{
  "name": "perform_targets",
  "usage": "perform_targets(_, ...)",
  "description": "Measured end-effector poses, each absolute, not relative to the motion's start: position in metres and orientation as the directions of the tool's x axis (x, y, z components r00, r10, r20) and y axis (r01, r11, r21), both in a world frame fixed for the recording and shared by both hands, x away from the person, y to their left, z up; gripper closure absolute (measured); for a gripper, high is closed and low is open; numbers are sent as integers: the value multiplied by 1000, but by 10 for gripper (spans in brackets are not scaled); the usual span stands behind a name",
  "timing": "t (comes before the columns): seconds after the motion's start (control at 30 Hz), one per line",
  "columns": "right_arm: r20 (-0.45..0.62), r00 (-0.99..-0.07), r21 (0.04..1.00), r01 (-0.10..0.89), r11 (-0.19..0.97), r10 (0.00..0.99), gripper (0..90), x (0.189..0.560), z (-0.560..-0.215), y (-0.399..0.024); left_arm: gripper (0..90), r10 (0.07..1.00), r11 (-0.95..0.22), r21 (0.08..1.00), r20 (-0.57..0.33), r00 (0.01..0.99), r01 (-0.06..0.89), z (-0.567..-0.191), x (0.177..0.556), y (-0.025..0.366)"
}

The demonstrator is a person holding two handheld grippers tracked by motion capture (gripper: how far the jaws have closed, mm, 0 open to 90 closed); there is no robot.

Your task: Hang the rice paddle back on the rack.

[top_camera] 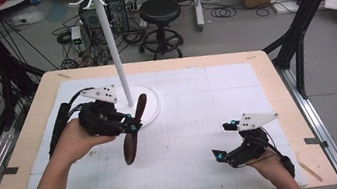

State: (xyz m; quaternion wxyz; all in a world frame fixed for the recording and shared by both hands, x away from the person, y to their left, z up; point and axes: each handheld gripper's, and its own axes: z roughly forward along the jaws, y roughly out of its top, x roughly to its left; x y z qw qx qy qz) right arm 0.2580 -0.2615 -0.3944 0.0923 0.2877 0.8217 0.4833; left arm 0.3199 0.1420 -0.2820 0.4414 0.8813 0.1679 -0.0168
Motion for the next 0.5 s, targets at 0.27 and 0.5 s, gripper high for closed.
perform_targets(0.27,123,-821,847,379,372,557,4,258,-394,-261,777,296,-509,800,-184,937,318,-273,322,154)
perform_targets(0.5,120,-822,847,377,374,557,5,258,-395,-261,777,309,-470,822,-189,932,322,-267,324,165)
